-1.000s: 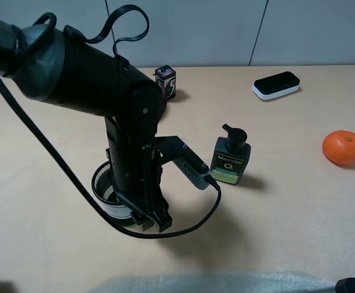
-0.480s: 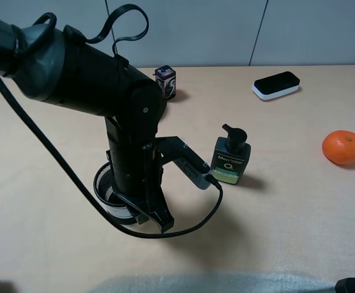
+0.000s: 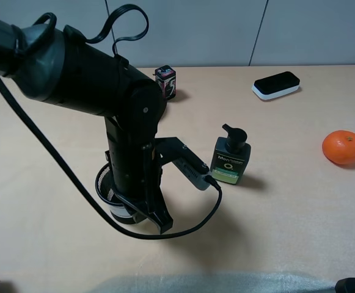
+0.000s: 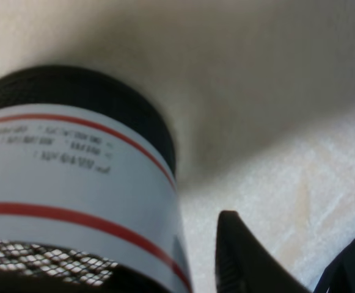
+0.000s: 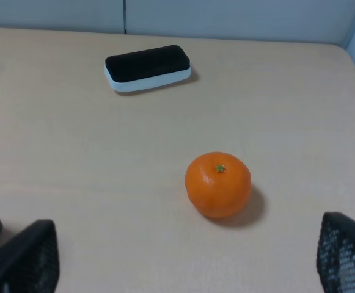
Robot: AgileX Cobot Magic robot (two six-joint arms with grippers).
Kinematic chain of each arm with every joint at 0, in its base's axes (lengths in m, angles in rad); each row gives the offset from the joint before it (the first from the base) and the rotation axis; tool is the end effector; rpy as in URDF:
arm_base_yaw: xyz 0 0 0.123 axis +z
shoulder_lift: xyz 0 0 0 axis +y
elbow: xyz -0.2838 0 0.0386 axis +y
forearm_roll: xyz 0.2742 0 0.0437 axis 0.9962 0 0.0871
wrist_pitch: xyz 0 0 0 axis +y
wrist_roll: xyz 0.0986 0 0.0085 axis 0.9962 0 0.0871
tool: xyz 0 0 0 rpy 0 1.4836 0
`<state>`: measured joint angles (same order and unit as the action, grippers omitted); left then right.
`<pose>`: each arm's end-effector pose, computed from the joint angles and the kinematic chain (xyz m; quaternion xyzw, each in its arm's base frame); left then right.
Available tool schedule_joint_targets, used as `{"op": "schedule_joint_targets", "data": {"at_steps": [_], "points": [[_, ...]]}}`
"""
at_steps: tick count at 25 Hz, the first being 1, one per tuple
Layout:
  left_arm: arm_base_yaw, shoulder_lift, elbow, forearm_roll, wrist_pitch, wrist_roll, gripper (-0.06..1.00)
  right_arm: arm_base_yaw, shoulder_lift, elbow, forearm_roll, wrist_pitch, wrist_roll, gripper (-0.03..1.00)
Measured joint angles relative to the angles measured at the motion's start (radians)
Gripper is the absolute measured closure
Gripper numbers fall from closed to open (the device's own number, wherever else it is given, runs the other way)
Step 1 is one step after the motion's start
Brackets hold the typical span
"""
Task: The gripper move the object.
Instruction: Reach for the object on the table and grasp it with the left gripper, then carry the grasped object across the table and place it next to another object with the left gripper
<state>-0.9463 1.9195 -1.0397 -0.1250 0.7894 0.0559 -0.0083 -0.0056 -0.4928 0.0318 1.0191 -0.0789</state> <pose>0.1922 -0.2816 0.0945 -0.4406 -0.8966 0.0374 0.0240 0.0257 0.0025 0.2878 -0.0300 0.8420 -0.0076 0.5386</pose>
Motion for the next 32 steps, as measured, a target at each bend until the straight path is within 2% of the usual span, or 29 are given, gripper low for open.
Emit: {"op": "schedule_joint_targets", "data": {"at_steps": [3, 20, 26, 32], "points": [[0.000, -0.002, 0.000, 0.010, 0.013, -0.001, 0.81, 0.000, 0.000, 0.000, 0.000, 0.000, 0.000, 0.33], [0.000, -0.002, -0.004, 0.014, 0.007, -0.027, 0.81, 0.000, 0.000, 0.000, 0.000, 0.000, 0.000, 0.33], [0.000, -0.001, -0.067, 0.011, 0.029, -0.030, 0.85, 0.000, 0.000, 0.000, 0.000, 0.000, 0.000, 0.33], [0.000, -0.001, -0.152, 0.031, 0.098, -0.030, 0.85, 0.000, 0.000, 0.000, 0.000, 0.000, 0.000, 0.33]]}}
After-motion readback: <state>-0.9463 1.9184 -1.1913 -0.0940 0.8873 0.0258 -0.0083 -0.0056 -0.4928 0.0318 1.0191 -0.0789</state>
